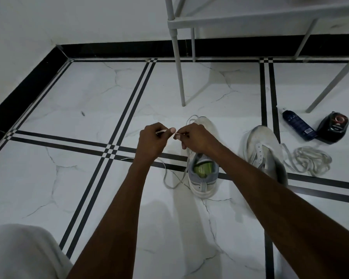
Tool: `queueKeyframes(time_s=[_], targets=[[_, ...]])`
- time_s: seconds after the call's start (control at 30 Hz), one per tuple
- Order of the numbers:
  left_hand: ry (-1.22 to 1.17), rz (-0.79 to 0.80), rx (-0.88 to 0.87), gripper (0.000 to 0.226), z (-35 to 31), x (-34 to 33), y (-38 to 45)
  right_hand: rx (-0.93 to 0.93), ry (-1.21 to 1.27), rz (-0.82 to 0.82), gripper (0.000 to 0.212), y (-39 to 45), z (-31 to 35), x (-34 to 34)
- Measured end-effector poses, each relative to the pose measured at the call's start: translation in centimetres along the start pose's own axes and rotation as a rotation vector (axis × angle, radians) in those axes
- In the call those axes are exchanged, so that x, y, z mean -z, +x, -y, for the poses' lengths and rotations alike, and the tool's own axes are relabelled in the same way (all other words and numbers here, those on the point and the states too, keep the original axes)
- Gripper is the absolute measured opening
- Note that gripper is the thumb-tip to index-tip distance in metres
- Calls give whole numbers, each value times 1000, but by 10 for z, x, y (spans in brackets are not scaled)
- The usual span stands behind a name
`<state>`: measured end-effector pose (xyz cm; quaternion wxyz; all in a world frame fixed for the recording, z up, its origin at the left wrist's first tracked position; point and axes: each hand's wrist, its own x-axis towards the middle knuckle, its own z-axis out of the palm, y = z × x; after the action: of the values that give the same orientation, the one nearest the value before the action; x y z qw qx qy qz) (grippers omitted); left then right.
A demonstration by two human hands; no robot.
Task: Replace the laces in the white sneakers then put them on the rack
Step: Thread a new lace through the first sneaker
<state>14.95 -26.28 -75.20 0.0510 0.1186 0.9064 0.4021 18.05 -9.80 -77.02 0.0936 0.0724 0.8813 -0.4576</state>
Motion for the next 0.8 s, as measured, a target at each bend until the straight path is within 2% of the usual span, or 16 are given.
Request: queueKeyframes(time_s=[0.1, 0.27, 0.33, 0.43, 0.53, 0.6, 0.67, 0.73, 0.8], targets=[[-160, -58, 74, 32, 2, 2, -1, -27, 29, 9, 22, -1, -3, -2], [-676, -17, 293, 28, -12, -10, -8, -36, 1, 15, 27, -2, -3, -4], [-749, -21, 313, 29, -15, -15, -8, -43, 44, 27, 30, -4, -5, 1], [-668, -51, 263, 31, -18, -17, -6, -48, 160, -67, 45, -18, -14, 20], [-540, -31, 195, 28, -21, -26, -4, -109, 148, -232, 37, -34, -25, 44], [-480, 17, 160, 22, -24, -35, -4, -201, 59, -156, 41, -44, -31, 53], [-461, 69, 127, 15, -26, -46, -5, -273, -64, -30, 56, -53, -38, 53], [-441, 108, 90, 10, -26, -56, -5, -250, -50, -50, 71, -58, -45, 42], [-373, 84, 39, 10, -26, -65, -5, -208, -11, -138, 74, -64, -50, 29]])
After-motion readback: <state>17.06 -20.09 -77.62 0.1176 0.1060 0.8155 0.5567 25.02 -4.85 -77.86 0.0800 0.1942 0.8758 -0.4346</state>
